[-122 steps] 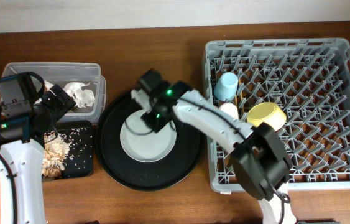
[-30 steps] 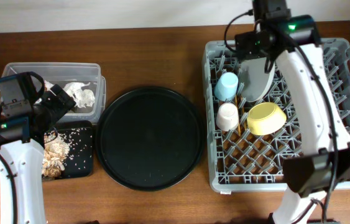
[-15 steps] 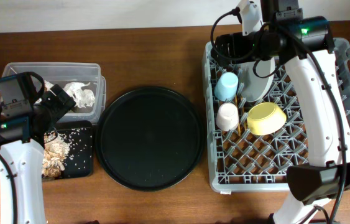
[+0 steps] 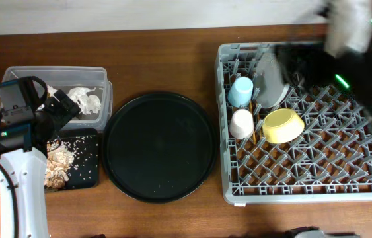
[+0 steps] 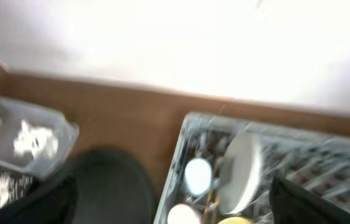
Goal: Sort waste into correct bins and load items into the dishwasher rack
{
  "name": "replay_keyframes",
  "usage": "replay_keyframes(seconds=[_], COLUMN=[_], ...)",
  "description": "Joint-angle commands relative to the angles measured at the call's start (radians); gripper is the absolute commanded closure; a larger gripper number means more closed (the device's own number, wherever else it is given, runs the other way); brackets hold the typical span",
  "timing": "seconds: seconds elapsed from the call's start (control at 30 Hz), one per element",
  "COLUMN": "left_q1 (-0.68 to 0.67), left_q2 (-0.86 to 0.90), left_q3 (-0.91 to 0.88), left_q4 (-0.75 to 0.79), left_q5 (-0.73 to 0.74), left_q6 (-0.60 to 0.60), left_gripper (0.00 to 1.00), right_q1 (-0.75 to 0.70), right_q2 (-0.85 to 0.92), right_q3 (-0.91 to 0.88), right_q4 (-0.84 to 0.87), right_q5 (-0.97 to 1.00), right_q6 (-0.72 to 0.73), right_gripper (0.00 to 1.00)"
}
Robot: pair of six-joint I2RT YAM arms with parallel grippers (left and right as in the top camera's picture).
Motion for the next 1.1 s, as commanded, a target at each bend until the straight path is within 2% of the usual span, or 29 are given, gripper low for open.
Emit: replay_keyframes(seconds=[0.0, 0.27, 0.33, 0.47, 0.57, 0.6, 0.7, 0.87, 1.07], left_q1=[0.003, 0.003, 0.003, 0.003, 0.003, 0.003, 0.003, 0.003, 0.003], left_q2=[-0.011, -0.011, -0.011, -0.011, -0.011, -0.011, -0.011, -0.011, -0.011], left_q3=[0.009, 0.009, 0.009, 0.009, 0.009, 0.009, 0.009, 0.009, 0.009], left_q4=[0.002, 0.002, 0.002, 0.002, 0.002, 0.002, 0.002, -0.002, -0.002], left_q5=[0.005, 0.005, 0.005, 0.005, 0.005, 0.005, 0.005, 0.005, 0.005], left_q6=[0.006, 0.006, 0.006, 0.006, 0.006, 0.006, 0.006, 0.006, 0.006], left_gripper=[0.01, 0.01, 0.01, 0.01, 0.01, 0.01, 0.01, 0.01, 0.01], right_q1=[-0.004, -0.064, -0.106, -0.152, -0.153, -0.153, -0.153, -0.153, -0.153], right_q2=[-0.260, -0.952, -1.144, -1.329, -1.335, -1.336, -1.339, -1.341, -1.341], right_q3=[-0.183, -0.969, -1.227, -1.574, -1.756, -1.848, -1.976, -2.107, -2.145], right_q4=[0.060, 0.391, 0.502, 0.736, 0.945, 1.060, 1.184, 1.215, 1.184], right_q5=[0.111, 0.110, 0.087, -0.001, -0.034, -0.037, -0.037, -0.037, -0.037], right_q6=[0.007, 0.008, 0.008, 0.009, 0.008, 0.008, 0.008, 0.008, 0.008], right_gripper=[0.02, 0.02, 0.02, 0.02, 0.02, 0.02, 0.02, 0.02, 0.02])
